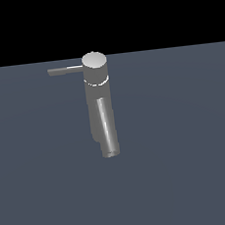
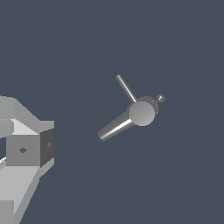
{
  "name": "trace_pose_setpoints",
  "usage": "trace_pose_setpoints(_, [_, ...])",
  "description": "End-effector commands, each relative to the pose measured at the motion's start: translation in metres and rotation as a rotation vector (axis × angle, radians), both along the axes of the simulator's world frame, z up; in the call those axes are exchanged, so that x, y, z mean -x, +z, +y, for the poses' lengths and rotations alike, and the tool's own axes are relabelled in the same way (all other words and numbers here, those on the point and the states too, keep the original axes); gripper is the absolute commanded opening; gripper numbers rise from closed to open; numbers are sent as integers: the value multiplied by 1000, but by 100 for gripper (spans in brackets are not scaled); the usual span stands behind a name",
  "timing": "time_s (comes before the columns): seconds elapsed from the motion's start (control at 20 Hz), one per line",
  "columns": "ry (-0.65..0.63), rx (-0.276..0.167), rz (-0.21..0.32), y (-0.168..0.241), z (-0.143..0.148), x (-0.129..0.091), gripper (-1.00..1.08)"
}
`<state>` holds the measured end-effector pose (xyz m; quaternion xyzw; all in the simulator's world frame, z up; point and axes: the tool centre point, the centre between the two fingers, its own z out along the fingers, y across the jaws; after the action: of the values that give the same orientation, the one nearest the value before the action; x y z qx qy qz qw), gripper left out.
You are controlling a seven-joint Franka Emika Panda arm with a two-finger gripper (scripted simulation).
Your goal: Turn on the faucet by rotating a designated handle.
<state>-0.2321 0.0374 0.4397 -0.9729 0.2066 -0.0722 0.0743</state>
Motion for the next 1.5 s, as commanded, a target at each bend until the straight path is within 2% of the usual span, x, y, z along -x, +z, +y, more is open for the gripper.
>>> trace_pose_setpoints(0.0, [-66,-24,-18,-12,7,-6,-100])
trace_pose_setpoints(0.75, [-401,-148,-113,-72,45,-51,-100])
trace_pose_setpoints(1.45, [-675,-252,-193,-113,69,-104,-100])
